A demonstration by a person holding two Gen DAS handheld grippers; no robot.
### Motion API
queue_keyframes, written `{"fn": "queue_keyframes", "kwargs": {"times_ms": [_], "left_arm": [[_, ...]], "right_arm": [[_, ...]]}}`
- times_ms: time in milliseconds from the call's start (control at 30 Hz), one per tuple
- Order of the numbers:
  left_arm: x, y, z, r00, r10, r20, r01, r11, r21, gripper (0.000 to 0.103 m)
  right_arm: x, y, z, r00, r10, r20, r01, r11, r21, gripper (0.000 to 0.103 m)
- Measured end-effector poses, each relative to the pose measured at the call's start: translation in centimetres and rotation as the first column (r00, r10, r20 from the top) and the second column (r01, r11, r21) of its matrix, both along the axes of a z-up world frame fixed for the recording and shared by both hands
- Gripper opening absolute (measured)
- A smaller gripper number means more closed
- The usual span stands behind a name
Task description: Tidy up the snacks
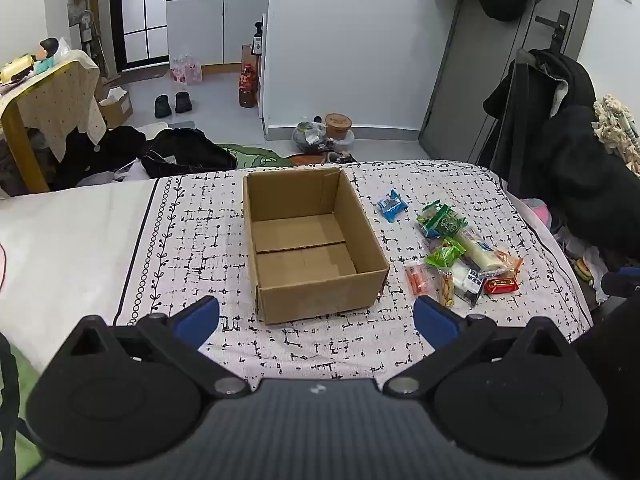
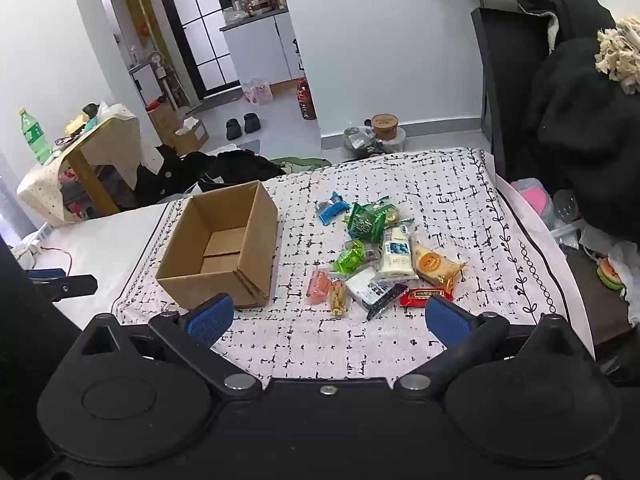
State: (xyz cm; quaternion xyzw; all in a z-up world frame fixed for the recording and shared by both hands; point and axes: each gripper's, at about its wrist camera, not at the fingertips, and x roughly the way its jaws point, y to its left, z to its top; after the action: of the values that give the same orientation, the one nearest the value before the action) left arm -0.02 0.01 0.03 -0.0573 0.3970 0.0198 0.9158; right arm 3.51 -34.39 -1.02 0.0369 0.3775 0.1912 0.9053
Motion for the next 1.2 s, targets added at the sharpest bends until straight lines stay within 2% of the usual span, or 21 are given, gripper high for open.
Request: {"fn": "queue_keyframes", "kwargs": {"times_ms": [133, 267, 300, 967, 1200], "left_arm": [[0.0, -0.1, 0.0, 1.0, -0.005, 0.004, 0.005, 1.0, 0.001, 0.103], [0.2, -0.1, -0.2, 1.0, -0.007, 0.002, 0.007, 1.0, -0.005, 0.103], [0.1, 0.2, 0.5, 1.0, -0.007, 0.005, 0.007, 1.0, -0.012, 0.103], [-0.4, 0.3, 0.6, 0.999, -0.022, 0.036, 0.022, 1.0, -0.016, 0.103], [-0.5, 0.4, 0.9, 0.999, -0.022, 0.035, 0.023, 1.0, -0.017, 0.103]], "right_arm": [[-0.2, -0.3, -0.4, 1.0, -0.007, -0.003, 0.007, 1.0, -0.007, 0.103], [0.0, 0.7, 0.6, 1.0, -0.005, -0.004, 0.005, 1.0, -0.021, 0.103], [-0.3, 0.3, 0.7, 1.0, 0.002, 0.006, -0.002, 1.0, -0.011, 0.103], [-0.7, 1.3, 1.4, 0.999, 0.03, 0.031, -0.03, 0.999, -0.012, 0.103], [-0.5, 1.1, 1.3, 1.0, 0.025, 0.015, -0.025, 1.0, 0.002, 0.103]]}}
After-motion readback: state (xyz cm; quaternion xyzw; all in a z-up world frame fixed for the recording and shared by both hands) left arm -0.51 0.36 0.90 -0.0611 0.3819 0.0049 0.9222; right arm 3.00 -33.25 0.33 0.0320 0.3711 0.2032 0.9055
